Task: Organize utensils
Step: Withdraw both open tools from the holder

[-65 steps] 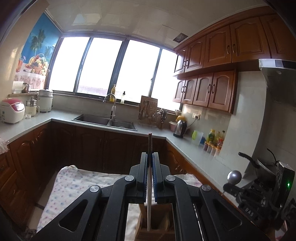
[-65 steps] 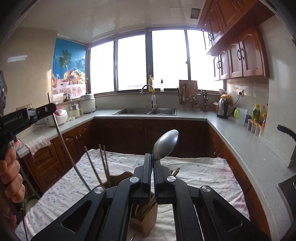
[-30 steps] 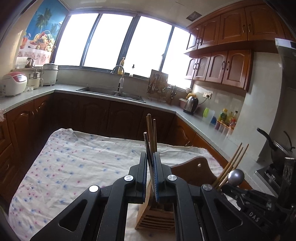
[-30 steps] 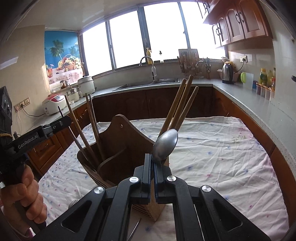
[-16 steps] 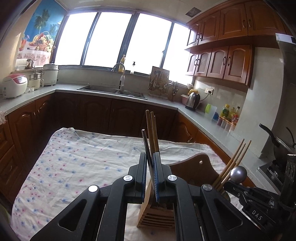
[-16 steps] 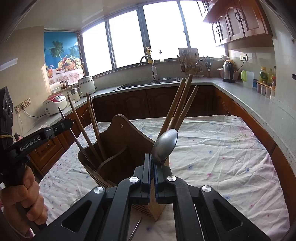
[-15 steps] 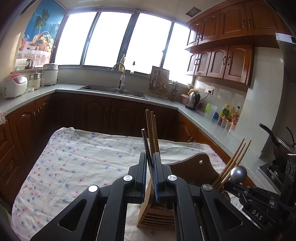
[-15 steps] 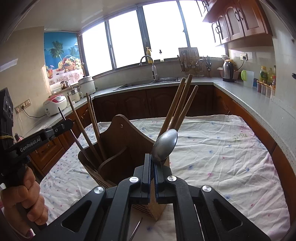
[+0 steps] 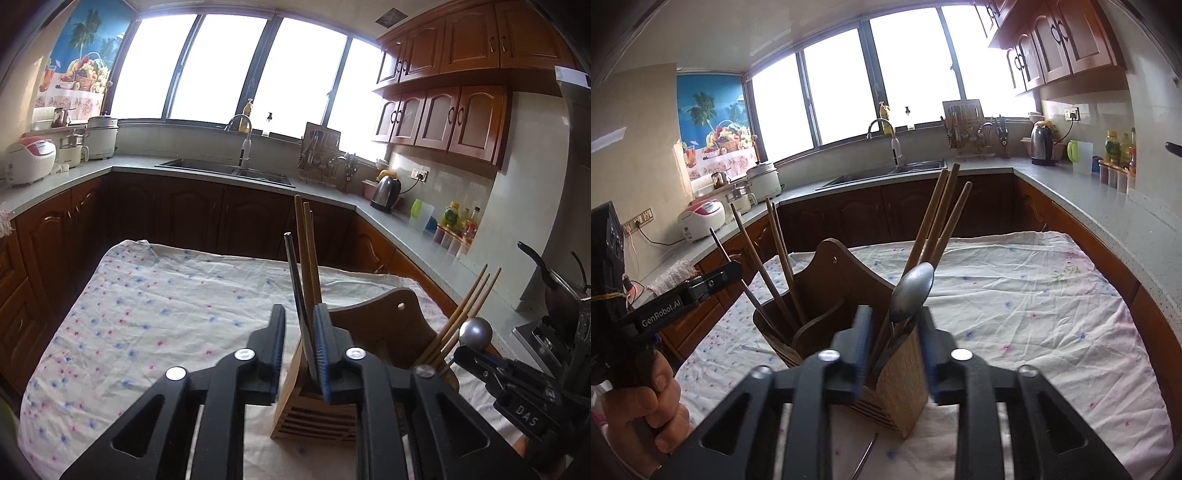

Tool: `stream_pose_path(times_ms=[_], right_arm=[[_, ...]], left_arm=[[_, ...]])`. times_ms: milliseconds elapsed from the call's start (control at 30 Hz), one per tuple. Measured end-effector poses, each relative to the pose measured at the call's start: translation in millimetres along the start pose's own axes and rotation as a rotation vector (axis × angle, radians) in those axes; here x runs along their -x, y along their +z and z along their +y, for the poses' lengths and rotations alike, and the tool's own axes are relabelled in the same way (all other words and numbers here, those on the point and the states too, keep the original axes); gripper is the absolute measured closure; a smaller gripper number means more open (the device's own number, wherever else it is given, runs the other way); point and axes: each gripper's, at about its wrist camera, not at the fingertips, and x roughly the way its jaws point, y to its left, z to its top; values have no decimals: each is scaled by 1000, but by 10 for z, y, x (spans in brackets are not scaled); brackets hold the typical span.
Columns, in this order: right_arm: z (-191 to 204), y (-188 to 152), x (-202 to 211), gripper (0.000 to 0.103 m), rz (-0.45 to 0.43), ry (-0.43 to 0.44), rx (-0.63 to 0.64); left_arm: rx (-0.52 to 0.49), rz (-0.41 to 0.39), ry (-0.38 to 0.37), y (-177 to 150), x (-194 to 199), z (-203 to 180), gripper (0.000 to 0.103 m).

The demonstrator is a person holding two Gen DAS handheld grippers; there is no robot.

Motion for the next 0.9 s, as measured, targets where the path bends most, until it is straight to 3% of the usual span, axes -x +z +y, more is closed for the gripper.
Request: stream_pose_path(times_ms=[133,200,267,367,433,900], right_arm=[[-15,-11,2,62,8,1,0],[-32,-19,16,44,5,8,-6],[-40,-28,41,34,-4,7,-7],[-41,-36,70,23,-7,11,-8],[-43,-39,80,16,-2,13,-9],[-13,-125,528,9,-34,48,-4]], left_arm=[[3,0,0,-7,38,-15,81],[3,3,10,-8,56,-18,65],[8,-11,29,-12,104,-12,41],[12,-18,49,-32,167,8,25],[10,-18,63,-47,197,9,23],[-29,-36,119,-185,770,-30,8]])
